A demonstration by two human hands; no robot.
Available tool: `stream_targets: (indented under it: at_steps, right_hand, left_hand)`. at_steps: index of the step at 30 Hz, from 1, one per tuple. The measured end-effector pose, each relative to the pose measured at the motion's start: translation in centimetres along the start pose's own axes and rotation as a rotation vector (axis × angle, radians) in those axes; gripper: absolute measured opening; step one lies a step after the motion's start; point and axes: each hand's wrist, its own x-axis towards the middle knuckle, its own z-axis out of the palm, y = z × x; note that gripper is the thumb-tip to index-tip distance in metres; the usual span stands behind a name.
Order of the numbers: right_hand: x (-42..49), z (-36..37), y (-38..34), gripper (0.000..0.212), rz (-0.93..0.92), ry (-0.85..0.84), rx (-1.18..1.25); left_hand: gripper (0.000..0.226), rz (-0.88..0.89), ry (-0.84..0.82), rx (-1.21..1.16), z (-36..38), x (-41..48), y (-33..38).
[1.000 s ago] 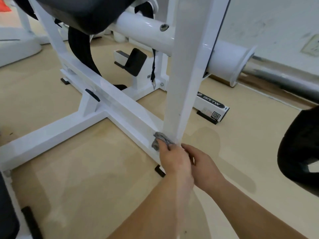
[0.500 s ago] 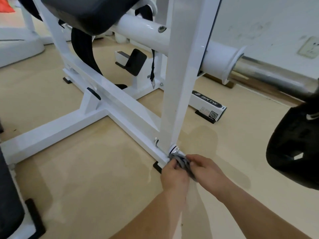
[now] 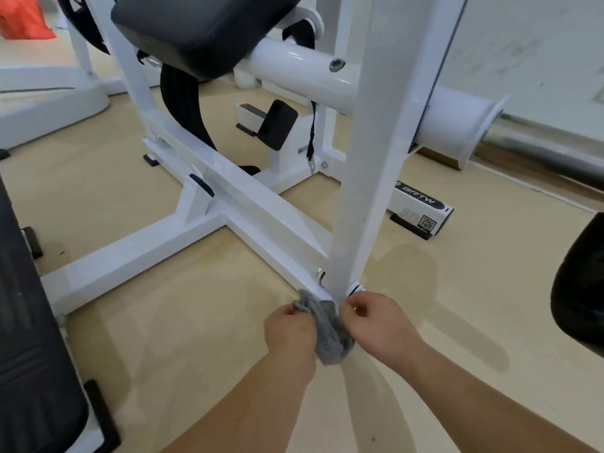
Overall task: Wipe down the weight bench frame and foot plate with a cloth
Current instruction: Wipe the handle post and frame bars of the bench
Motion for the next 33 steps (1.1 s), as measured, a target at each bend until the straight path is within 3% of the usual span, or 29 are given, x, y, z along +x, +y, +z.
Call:
stream_targets:
  at_steps: [2, 7, 9, 11, 13, 16, 20, 23, 28, 31, 33]
  right_hand:
    - [0.1, 1.2, -1.5, 0.028, -0.01, -0.021, 0.098]
    - [0.7, 2.4, -4.7, 0.024, 0.075, -0.022, 0.251]
    - [0.6, 1.8, -6.0, 0.03, 0.144, -0.021, 0.331]
    - [0.6, 0.9, -7.1, 0.036, 0.171, 0.013, 0.347]
    - [0.4, 0.4, -7.7, 0.041, 0.203, 0.028, 0.348]
    - [0.3, 0.3, -9.0, 0.043, 0.237, 0.042, 0.401]
    - [1.4, 1.1, -11.7, 0.034, 0.287, 0.083, 0.447]
    - [2.0, 1.0, -13.7, 0.027, 0.312, 0.064, 0.371]
    - [2.5, -0.8, -17.6, 0.029, 0.133, -0.023, -0.064]
    - [4.2, -1.1, -18.8, 0.026, 0.061, 0.016, -0.137]
    - [5.6, -0.7, -18.8, 0.028, 0.028, 0.113, -0.056]
  left_hand:
    - [0.018, 0.166, 0.094, 0.115, -0.8, 1.1, 2.9]
    - [0.025, 0.624, 0.125, 0.47, 0.1, 1.9, 9.4]
    - [0.03, 0.841, -0.09, 0.715, 1.3, 1.9, 11.0]
    - [0.045, 1.108, -0.403, 1.242, 2.1, 3.1, 11.1]
    - [0.057, 1.237, -0.554, 1.602, 1.6, 4.9, 10.8]
    - [0.064, 1.332, -0.612, 1.798, 0.1, 6.2, 11.9]
    - [0.064, 1.407, -0.599, 1.889, 0.2, 7.9, 15.1]
    - [0.061, 1.329, -0.445, 1.882, -0.6, 10.3, 16.9]
    - [0.076, 1.177, -0.395, 1.865, 0.0, 8.9, 17.7]
    - [0.074, 1.256, -0.394, 1.989, 0.8, 7.9, 17.4]
    - [0.077, 1.351, -0.514, 1.954, 0.8, 9.3, 17.8]
